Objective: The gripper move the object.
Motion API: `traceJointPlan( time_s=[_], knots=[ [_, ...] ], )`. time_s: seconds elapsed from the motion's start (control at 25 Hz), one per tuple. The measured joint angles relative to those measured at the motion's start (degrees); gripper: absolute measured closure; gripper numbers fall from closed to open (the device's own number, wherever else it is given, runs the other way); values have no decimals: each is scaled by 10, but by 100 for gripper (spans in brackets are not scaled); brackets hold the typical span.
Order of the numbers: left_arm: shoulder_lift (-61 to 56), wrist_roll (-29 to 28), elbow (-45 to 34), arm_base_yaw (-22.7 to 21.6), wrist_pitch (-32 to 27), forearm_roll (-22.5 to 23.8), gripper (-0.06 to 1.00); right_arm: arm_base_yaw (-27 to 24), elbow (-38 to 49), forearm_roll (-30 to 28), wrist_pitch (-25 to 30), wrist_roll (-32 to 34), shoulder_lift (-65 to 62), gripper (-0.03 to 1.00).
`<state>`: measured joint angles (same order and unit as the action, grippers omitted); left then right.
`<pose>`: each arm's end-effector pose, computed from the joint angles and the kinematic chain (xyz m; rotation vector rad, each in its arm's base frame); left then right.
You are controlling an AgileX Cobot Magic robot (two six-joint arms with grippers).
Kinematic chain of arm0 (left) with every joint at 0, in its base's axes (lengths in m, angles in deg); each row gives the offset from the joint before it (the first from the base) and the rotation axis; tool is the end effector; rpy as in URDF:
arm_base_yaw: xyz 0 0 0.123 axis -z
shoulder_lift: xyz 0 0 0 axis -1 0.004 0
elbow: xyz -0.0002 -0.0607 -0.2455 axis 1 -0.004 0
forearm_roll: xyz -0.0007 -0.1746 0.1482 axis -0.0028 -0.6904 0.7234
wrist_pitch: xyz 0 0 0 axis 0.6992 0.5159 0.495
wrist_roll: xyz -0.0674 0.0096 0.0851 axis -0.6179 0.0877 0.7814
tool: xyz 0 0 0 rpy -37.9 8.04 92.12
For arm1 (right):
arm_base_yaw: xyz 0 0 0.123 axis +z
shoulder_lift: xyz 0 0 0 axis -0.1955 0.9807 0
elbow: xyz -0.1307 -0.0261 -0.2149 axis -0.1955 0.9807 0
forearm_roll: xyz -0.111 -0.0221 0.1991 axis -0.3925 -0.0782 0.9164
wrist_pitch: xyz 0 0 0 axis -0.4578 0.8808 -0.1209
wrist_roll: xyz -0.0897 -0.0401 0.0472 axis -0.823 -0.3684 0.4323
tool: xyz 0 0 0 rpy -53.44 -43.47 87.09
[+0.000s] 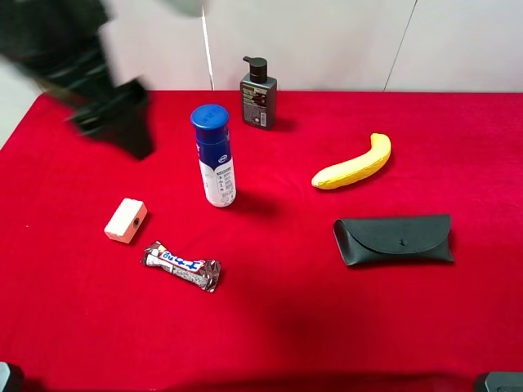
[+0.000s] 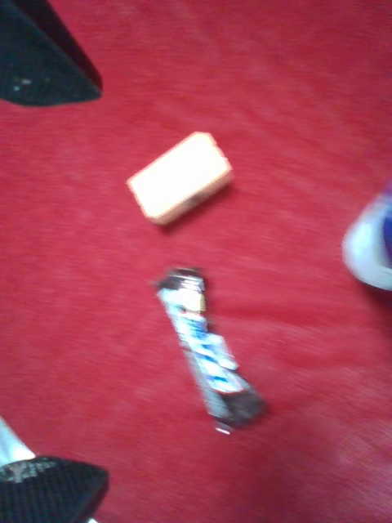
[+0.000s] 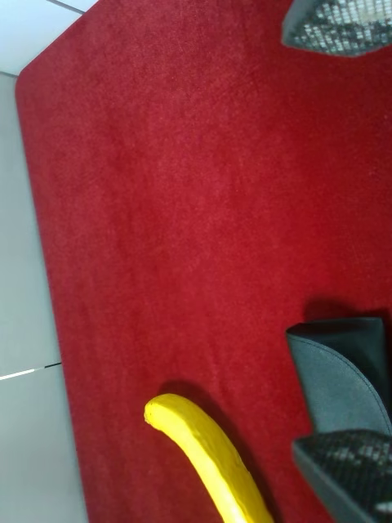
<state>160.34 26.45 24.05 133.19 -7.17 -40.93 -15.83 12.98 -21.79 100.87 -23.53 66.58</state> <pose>0.1813 -0.1598 0.2865 1.0935 2.5500 -0.0696 0.0229 -0.0087 0.2609 0.2404 1.9952 -0.0376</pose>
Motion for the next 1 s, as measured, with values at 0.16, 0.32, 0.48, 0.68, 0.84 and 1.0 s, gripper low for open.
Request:
traceJointPlan(
  time_s=[0.16,0.32,0.48,0.68,0.84,1.0],
  knots=[
    [-94,2,-107,-29,0,0,10,0,0,0,0,0,0,27],
    [-195,3,-213,-55,12,0,10,0,0,0,0,0,0,27],
    [-291,3,-305,-63,26,-1,10,0,0,0,0,0,0,27],
    [-390,-19,-369,-63,33,-3,10,0,0,0,0,0,0,27],
    [-440,-42,-385,-63,48,-3,10,0,0,0,0,0,0,27],
    [-483,-45,-388,-63,51,-8,10,0,0,0,0,0,0,27]
  ],
)
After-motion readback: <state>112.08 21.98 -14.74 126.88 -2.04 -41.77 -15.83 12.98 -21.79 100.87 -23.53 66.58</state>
